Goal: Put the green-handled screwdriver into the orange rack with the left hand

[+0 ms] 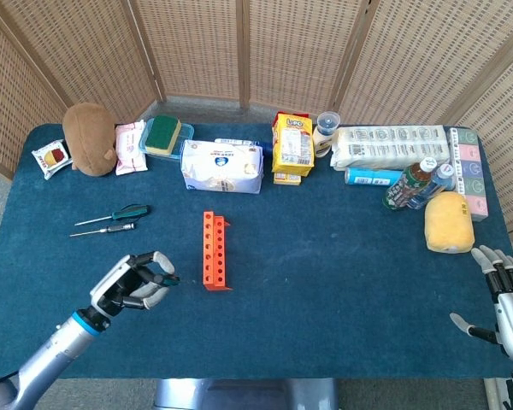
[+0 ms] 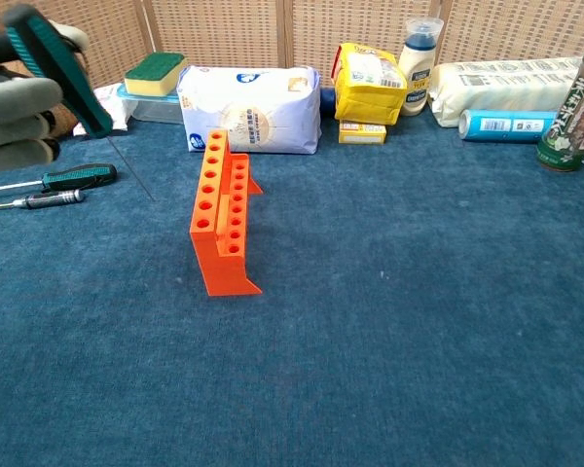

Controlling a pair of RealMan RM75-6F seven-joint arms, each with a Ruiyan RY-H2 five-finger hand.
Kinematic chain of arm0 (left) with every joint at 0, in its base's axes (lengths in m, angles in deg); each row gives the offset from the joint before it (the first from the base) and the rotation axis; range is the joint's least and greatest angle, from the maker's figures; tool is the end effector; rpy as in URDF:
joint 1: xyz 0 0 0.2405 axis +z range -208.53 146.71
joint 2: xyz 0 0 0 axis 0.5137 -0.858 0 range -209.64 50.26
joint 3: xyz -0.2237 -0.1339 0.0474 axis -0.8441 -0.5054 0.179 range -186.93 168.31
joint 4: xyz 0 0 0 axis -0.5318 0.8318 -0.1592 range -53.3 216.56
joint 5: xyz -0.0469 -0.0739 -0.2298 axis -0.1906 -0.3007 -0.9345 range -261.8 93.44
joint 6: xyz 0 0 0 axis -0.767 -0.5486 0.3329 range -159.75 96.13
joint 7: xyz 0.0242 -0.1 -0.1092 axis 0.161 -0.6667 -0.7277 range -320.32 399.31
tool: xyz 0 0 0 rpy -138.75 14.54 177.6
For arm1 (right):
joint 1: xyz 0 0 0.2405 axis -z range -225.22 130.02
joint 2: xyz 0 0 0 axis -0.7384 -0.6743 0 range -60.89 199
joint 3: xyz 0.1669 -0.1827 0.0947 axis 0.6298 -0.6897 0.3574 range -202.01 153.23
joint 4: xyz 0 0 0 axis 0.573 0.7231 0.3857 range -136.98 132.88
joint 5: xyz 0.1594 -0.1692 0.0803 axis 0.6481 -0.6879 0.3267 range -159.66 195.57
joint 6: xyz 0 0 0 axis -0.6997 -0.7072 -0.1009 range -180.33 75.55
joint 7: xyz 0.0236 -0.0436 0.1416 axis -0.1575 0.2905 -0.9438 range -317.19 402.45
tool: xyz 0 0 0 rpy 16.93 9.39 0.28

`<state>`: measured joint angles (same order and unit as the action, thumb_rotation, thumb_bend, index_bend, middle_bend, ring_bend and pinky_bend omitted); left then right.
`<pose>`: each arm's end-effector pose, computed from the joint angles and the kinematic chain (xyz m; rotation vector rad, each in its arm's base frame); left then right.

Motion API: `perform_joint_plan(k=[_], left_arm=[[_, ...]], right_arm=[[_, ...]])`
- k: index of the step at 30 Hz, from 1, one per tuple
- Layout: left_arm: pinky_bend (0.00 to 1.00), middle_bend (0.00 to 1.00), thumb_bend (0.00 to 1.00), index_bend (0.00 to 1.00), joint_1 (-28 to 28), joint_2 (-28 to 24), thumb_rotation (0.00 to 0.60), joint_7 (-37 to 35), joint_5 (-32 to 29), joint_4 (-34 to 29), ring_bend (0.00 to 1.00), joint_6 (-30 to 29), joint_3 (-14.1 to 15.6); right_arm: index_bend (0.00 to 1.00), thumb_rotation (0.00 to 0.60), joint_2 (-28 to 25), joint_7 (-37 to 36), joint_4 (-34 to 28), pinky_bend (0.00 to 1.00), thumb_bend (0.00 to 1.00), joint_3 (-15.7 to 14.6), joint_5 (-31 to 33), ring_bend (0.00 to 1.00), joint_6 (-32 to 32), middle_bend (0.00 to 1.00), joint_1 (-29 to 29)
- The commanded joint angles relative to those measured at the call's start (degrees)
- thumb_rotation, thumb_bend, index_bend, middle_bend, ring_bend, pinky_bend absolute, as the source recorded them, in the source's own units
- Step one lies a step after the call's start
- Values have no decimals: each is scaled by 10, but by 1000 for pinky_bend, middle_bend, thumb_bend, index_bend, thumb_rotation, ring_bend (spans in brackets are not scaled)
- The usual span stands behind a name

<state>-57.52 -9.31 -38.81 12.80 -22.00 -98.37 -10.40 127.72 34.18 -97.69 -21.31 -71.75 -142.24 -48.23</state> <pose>-0.1723 0.2454 0.0263 1.0571 2.2881 1.6575 -0.3276 -0.1666 0.1639 1.3185 -0.9374 1.0268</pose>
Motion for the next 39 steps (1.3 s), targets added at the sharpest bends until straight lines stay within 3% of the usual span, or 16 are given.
perform_joint_plan(k=[1,39], left_arm=[[1000,1000,452,499,-12,22,600,14,-26,-2,1000,14,-6],[1000,1000,452,499,-47,67,600,121,-114,-9,1000,61,-29]], right_arm=[[55,600,-1,-2,0,0,151,0,1,42,1,65,0],[55,600,-11,-35,7,0,151,4,4,42,-6,65,2]])
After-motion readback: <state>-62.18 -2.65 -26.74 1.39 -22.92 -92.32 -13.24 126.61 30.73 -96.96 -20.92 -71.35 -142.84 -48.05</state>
